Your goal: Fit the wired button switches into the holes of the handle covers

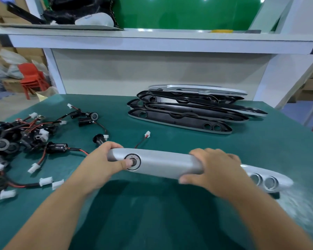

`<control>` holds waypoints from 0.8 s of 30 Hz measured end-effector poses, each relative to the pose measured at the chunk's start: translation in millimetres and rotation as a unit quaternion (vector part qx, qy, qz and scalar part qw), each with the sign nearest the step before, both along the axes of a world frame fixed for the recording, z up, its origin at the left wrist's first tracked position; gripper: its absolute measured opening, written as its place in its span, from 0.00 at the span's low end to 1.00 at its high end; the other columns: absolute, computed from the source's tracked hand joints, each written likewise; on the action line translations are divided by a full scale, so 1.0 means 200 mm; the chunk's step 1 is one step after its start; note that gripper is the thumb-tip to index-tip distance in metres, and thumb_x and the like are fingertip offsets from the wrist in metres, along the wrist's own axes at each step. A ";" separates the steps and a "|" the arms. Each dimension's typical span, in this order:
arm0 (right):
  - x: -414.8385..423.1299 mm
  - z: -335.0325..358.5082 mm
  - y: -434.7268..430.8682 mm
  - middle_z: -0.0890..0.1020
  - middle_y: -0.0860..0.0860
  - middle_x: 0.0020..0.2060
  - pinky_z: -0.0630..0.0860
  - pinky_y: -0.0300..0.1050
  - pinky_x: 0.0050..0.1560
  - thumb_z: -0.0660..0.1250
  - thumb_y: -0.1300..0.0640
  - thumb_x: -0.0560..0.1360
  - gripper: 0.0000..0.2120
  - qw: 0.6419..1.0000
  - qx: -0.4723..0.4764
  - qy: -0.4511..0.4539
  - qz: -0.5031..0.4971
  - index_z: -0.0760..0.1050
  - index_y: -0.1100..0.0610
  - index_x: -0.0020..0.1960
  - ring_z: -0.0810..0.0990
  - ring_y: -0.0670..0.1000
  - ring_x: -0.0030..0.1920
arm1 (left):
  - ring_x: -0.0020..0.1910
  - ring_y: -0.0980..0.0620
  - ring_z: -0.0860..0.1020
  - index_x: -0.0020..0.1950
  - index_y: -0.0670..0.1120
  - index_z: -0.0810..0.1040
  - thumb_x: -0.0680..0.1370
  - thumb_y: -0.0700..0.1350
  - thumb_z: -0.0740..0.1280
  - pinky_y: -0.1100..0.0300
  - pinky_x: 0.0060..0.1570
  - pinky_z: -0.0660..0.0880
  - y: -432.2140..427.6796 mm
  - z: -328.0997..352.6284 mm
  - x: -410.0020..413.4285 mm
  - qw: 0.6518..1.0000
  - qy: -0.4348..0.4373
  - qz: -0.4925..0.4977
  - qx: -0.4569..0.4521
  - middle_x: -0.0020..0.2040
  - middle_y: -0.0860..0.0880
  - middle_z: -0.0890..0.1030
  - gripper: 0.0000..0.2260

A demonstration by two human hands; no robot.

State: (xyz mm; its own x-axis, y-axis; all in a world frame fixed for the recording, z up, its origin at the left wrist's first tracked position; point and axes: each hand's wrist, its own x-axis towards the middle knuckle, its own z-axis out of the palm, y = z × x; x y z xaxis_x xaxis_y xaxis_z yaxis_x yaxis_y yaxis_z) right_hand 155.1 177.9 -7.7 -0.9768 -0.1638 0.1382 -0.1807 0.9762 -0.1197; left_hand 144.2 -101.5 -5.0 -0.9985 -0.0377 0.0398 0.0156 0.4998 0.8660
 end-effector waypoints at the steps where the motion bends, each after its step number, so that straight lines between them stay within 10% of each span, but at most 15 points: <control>1: 0.00 -0.01 0.11 0.70 0.39 0.44 0.61 0.49 0.50 0.55 0.20 0.55 0.36 0.999 0.012 -0.029 -0.013 0.65 0.37 0.57 0.71 0.47 0.54 | 0.32 0.57 0.75 0.48 0.53 0.76 0.69 0.53 0.76 0.59 0.35 0.67 -0.02 -0.01 -0.01 1.000 -0.007 0.006 0.013 0.38 0.53 0.82 0.13; 10: 0.10 -0.13 0.65 0.75 0.41 0.45 0.67 0.43 0.43 0.61 0.23 0.51 0.30 0.990 -0.122 0.015 -0.069 0.65 0.35 0.49 0.74 0.46 0.45 | 0.38 0.47 0.73 0.44 0.48 0.77 0.68 0.46 0.77 0.54 0.40 0.67 -0.02 -0.05 -0.06 0.989 -0.001 0.079 0.121 0.40 0.46 0.80 0.11; 24: 0.14 -0.15 0.68 0.75 0.41 0.43 0.67 0.38 0.41 0.65 0.27 0.51 0.24 0.982 -0.176 0.005 -0.063 0.67 0.32 0.45 0.74 0.39 0.44 | 0.44 0.55 0.74 0.58 0.59 0.67 0.72 0.49 0.74 0.62 0.40 0.67 -0.03 -0.09 0.03 0.999 -0.019 0.024 -0.010 0.47 0.51 0.77 0.20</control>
